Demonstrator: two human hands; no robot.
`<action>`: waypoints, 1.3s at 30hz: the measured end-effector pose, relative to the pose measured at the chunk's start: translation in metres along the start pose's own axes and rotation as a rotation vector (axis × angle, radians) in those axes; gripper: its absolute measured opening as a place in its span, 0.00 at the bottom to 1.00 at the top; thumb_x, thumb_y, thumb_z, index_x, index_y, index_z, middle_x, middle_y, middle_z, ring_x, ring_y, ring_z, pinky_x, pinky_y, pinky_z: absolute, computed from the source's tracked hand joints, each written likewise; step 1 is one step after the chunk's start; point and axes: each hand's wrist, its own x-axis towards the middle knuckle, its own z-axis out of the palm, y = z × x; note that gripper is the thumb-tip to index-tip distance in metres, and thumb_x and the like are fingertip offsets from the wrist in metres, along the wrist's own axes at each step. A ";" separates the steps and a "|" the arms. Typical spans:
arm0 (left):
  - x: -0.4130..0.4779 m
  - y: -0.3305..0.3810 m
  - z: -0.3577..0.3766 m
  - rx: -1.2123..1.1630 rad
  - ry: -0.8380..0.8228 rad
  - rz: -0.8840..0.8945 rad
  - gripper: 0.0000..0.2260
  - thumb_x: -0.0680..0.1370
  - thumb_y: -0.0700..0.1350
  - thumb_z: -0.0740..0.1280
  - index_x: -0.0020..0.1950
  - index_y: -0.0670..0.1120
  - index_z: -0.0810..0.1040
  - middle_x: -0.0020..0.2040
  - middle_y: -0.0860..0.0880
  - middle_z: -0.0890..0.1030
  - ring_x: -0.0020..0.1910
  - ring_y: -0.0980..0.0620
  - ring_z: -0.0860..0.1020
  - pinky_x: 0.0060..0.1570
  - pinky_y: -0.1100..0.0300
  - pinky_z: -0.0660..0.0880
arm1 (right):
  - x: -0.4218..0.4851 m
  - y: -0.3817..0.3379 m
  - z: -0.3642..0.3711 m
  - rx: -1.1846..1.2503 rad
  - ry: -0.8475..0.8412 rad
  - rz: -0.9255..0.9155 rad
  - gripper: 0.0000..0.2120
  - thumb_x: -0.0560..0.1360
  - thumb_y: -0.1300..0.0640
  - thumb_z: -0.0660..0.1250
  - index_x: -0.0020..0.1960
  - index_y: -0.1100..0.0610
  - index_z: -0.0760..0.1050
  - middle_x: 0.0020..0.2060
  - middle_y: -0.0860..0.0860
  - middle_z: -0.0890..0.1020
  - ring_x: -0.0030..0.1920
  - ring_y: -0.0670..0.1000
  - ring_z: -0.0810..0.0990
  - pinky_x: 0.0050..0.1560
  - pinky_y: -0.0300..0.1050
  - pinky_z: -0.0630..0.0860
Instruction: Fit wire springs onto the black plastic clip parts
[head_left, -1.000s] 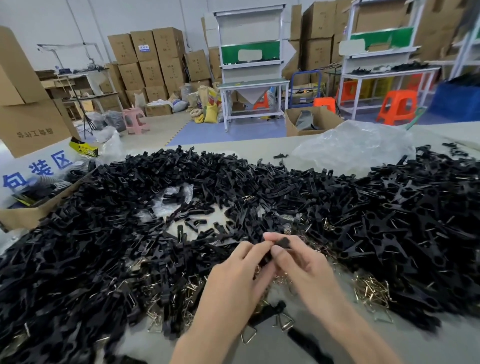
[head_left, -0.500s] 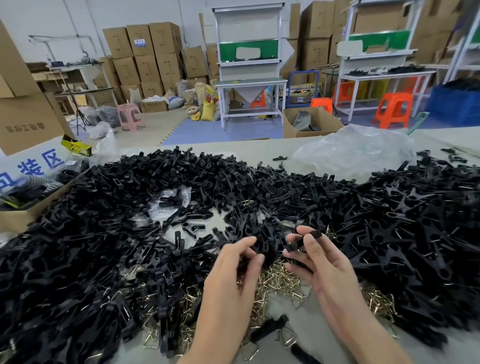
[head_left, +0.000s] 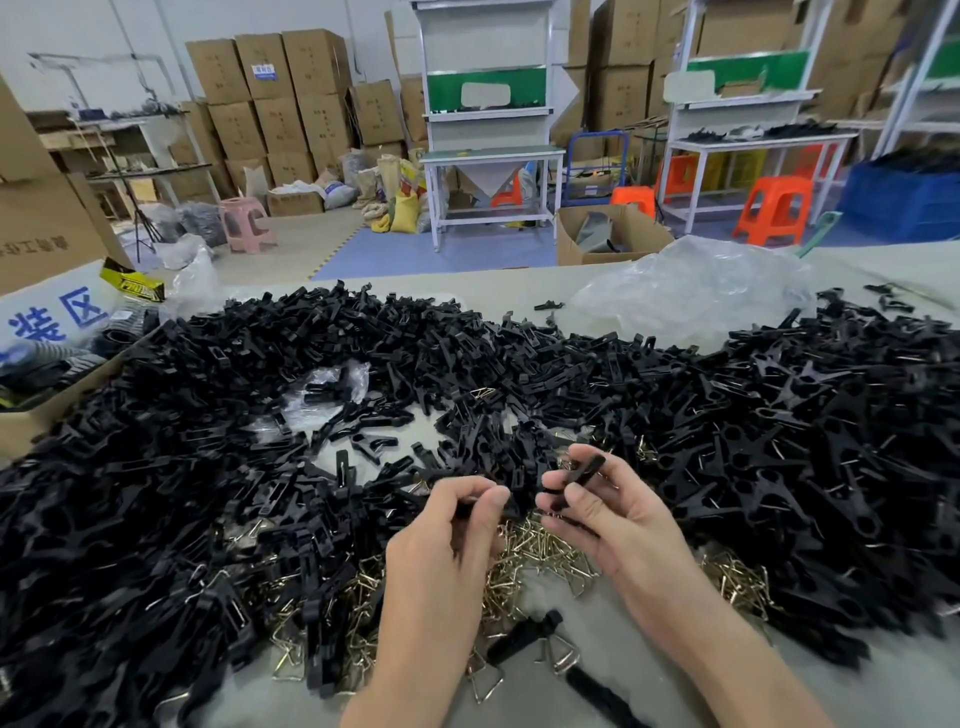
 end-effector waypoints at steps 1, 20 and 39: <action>-0.001 0.001 -0.001 0.016 -0.007 0.013 0.08 0.78 0.68 0.57 0.50 0.70 0.74 0.35 0.61 0.82 0.29 0.62 0.78 0.30 0.72 0.70 | 0.000 -0.001 0.000 0.019 -0.005 0.012 0.13 0.79 0.68 0.64 0.61 0.60 0.76 0.50 0.59 0.86 0.49 0.56 0.86 0.46 0.43 0.83; 0.006 0.020 -0.003 -0.221 -0.053 -0.179 0.12 0.81 0.42 0.67 0.58 0.60 0.79 0.53 0.66 0.83 0.56 0.67 0.79 0.54 0.76 0.71 | -0.005 0.003 0.006 -0.100 -0.181 0.032 0.15 0.68 0.57 0.79 0.55 0.52 0.85 0.55 0.56 0.86 0.56 0.54 0.85 0.54 0.42 0.81; 0.001 0.022 0.002 -0.288 -0.100 -0.203 0.07 0.79 0.42 0.70 0.51 0.54 0.81 0.46 0.57 0.84 0.47 0.58 0.81 0.47 0.68 0.76 | -0.009 0.002 0.012 -0.157 -0.180 -0.018 0.15 0.69 0.59 0.75 0.55 0.49 0.85 0.54 0.55 0.86 0.57 0.53 0.85 0.54 0.41 0.81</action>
